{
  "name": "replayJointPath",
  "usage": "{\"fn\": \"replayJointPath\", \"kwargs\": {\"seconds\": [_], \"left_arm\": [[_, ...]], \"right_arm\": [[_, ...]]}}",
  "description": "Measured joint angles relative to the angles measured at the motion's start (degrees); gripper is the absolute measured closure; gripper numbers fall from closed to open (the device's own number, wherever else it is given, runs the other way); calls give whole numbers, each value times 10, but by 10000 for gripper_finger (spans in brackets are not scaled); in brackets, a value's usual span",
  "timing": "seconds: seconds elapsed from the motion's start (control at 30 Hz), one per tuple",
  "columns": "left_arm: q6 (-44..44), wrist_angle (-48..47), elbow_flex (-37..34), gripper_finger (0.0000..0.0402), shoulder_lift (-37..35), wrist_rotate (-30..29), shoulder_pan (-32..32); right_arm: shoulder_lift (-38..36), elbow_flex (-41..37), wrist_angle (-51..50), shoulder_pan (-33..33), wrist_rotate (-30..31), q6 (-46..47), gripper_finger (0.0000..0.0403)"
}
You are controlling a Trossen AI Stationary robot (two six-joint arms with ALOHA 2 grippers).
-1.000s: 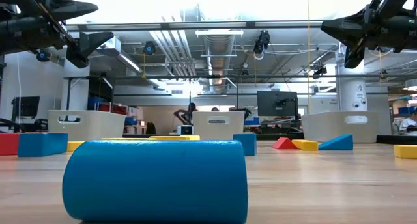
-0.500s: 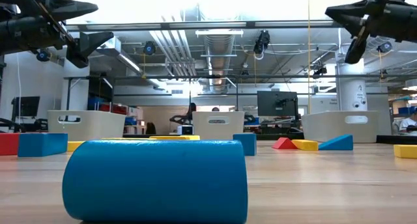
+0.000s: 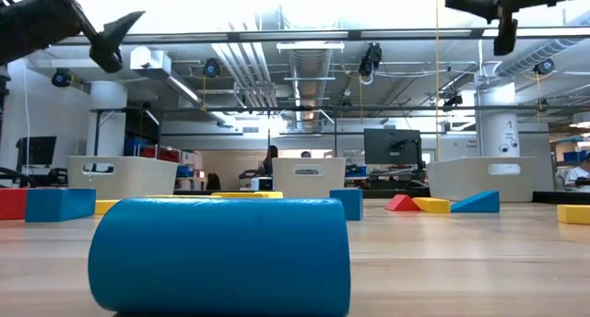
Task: Sort blocks
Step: Put the red block into the left gray bin
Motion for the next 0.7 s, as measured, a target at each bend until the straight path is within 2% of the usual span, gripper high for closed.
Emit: {"fn": "replayJointPath", "kwargs": {"seconds": [0.13, 0.27, 0.47, 0.6, 0.7], "left_arm": [[-22, 21, 0, 88, -1, 0, 0], [-24, 24, 0, 88, 1, -11, 0], [-58, 71, 0, 88, 1, -11, -1], [-45, 135, 0, 88, 1, -12, 0], [-44, 149, 0, 88, 1, -27, 0]], "right_arm": [[55, 75, -106, 1, 1, 23, 390], [90, 132, -165, 0, 1, 34, 390], [109, 179, -177, 0, 1, 13, 390], [108, 188, -177, 0, 2, -26, 390], [108, 190, -177, 0, 3, -40, 390]]}}
